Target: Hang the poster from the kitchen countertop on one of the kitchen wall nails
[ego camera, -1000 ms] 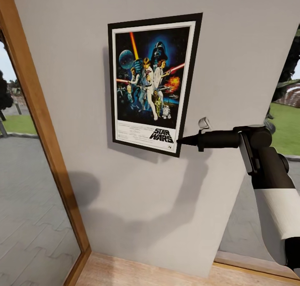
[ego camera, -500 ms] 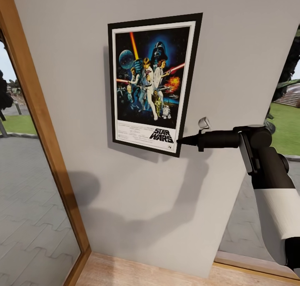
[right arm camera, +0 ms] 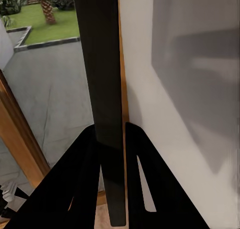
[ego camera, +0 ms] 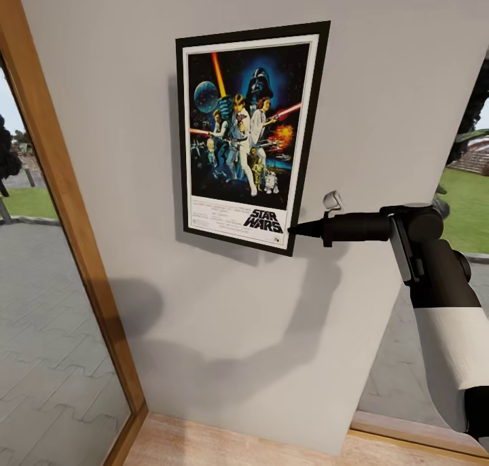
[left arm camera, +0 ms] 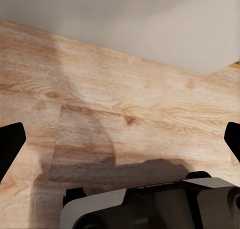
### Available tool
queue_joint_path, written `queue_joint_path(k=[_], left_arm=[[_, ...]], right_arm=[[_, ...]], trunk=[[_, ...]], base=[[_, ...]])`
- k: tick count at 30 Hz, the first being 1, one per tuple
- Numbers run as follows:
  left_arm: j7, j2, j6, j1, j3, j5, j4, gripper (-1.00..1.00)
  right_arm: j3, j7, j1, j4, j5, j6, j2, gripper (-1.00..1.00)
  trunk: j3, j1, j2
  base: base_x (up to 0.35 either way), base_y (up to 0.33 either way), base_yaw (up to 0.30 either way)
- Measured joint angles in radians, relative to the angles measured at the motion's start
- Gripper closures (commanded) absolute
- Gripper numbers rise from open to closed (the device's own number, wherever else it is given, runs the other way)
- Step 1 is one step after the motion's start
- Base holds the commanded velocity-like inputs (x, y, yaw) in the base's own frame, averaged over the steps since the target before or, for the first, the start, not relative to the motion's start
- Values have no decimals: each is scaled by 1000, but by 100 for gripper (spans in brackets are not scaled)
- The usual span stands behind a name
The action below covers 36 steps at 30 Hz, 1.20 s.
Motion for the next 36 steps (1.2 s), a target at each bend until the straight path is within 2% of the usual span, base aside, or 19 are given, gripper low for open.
queue_joint_path(k=[36], left_arm=[[0,0,0,0,0,0,0,-100]], right_arm=[[0,0,0,0,0,0,0,100]], trunk=[[0,0,0]], base=[[26,0,0]])
